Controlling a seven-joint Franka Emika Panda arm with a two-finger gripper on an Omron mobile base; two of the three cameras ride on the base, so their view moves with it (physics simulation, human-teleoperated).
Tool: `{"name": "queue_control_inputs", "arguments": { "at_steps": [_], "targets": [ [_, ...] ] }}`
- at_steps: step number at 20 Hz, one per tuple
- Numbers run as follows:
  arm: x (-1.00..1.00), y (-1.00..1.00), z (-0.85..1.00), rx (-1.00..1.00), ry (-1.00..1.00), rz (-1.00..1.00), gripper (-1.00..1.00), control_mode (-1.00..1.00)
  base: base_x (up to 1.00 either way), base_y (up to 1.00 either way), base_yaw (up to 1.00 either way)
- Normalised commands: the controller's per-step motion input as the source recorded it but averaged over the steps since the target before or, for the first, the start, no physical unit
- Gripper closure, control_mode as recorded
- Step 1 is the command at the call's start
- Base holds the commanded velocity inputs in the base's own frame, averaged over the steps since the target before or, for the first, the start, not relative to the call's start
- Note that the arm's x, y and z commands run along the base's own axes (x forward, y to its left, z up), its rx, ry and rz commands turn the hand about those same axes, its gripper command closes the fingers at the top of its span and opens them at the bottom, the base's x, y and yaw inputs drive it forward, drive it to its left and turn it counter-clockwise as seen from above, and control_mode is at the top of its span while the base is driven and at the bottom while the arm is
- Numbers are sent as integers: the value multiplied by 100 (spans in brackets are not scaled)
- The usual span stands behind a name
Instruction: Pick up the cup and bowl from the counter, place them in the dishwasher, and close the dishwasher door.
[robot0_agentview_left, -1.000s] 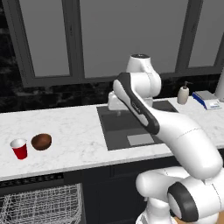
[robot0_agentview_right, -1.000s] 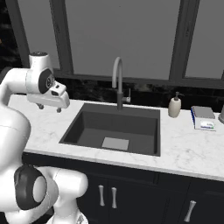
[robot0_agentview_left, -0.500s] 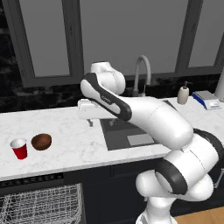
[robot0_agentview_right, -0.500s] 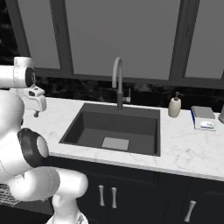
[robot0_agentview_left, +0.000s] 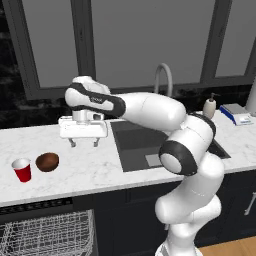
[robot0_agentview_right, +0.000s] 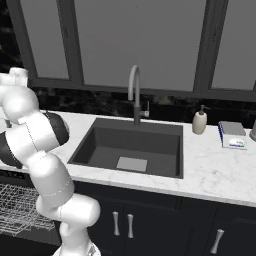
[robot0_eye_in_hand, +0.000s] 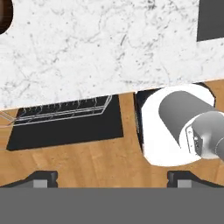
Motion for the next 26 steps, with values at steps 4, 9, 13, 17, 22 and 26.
{"name": "queue_control_inputs", "arguments": {
  "at_steps": [4, 9, 13, 17, 22, 26],
  "targets": [
    [76, 100, -15, 0, 15, 0, -100, -100, 0, 0, 0],
    [53, 40, -24, 2, -3, -8, -100, -100, 0, 0, 0],
    [25, 42, -45, 0, -28, -1, -100, -100, 0, 0, 0],
    [42, -1, -45, 4, -33, 8, -100, -100, 0, 0, 0],
    [20, -23, -57, 9, -9, 10, -100, -100, 0, 0, 0],
    [5, 3, -65, 30, -7, 0, -100, -100, 0, 0, 0]
  ]
}}
